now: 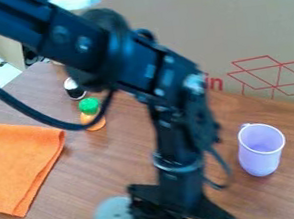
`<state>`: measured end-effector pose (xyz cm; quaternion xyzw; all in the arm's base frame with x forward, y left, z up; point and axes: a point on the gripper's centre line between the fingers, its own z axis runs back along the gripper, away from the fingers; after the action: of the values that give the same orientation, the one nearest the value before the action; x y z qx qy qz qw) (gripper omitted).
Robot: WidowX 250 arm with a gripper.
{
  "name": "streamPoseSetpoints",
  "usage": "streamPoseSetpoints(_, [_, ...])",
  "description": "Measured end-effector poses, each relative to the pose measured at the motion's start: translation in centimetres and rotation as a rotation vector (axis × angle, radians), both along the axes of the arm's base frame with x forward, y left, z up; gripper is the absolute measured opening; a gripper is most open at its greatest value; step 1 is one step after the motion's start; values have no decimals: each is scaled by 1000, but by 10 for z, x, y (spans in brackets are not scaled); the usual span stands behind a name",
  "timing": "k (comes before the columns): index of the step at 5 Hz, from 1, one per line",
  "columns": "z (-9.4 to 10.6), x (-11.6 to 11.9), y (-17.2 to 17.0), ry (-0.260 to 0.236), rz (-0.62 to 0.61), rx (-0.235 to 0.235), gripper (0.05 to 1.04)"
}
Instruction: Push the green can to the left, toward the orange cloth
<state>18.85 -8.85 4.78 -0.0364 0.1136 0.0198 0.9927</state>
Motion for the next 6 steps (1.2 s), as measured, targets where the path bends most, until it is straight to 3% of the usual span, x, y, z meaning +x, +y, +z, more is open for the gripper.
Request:
streamPoseSetpoints(2, [11,-15,33,106,21,-17,1000])
streamPoseSetpoints(5, [48,15,35,-16,-67,7,1000])
streamPoseSetpoints(6, [85,20,40,-113,-84,49,1000])
